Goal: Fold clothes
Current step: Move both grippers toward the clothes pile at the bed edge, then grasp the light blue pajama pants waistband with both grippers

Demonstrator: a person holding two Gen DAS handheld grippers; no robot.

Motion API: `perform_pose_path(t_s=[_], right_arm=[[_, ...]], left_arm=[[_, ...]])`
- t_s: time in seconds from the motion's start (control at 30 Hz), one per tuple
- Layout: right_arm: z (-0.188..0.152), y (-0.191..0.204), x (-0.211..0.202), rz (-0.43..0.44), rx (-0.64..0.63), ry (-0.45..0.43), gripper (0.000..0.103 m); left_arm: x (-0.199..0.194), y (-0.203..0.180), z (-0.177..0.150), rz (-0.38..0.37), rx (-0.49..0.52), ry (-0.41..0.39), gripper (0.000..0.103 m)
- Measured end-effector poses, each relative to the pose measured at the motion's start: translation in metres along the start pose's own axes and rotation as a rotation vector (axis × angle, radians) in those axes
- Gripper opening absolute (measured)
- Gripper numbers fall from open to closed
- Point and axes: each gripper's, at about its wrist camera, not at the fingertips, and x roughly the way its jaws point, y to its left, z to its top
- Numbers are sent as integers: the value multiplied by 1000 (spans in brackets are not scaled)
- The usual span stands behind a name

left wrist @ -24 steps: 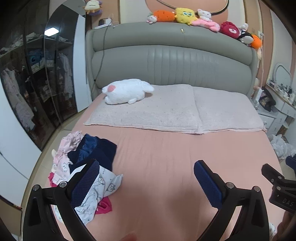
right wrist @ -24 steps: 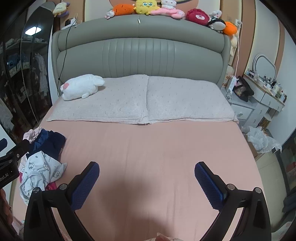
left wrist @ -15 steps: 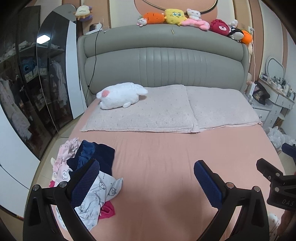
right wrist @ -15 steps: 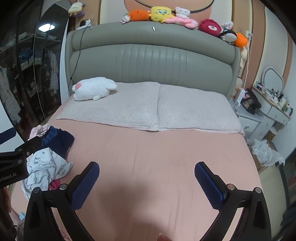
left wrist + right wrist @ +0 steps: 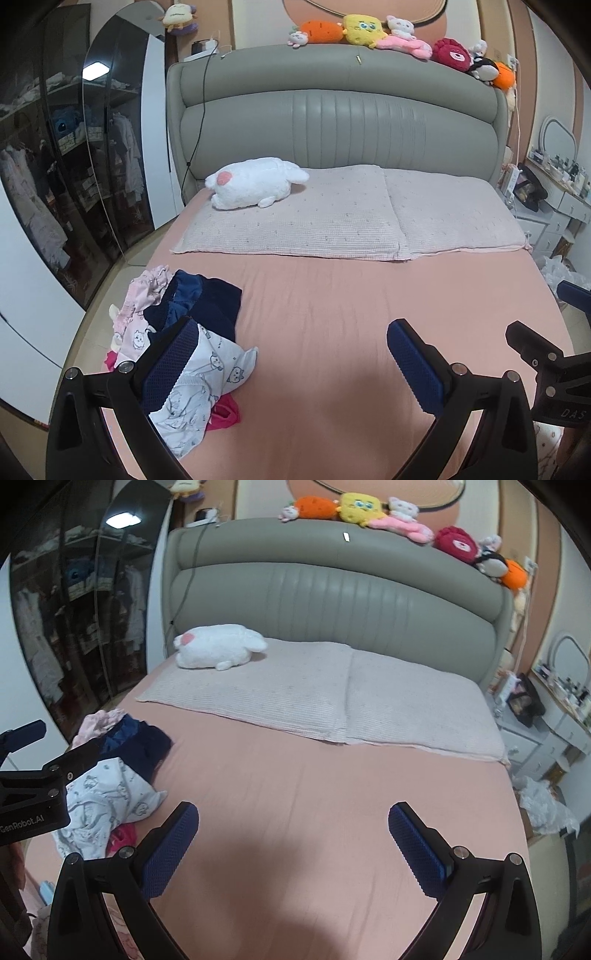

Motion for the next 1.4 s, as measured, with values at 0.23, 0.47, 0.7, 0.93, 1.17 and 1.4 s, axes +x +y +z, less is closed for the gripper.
perform_pose_path(t_s=[0.23, 0.47, 0.7, 0.93, 1.17, 1.4], right_arm=[[16, 37, 6, 65, -101, -13, 103], [51, 86, 18, 201, -162, -12, 103], [70, 160, 57, 268, -287, 74, 103], [40, 248, 125, 349, -442, 254, 103], [-2, 309, 184, 361, -511, 383, 103], [-36, 352, 226, 311, -598, 442, 103]], left_arm=[[-6, 39, -1, 61, -60, -15, 103], [-5, 91, -6, 154, -171, -40, 103], [-7, 165, -23, 196, -277, -92, 103], [28, 260, -89, 251, -503, 19, 103], [85, 282, -165, 348, -526, 156, 103], [118, 286, -219, 395, -519, 264, 87]])
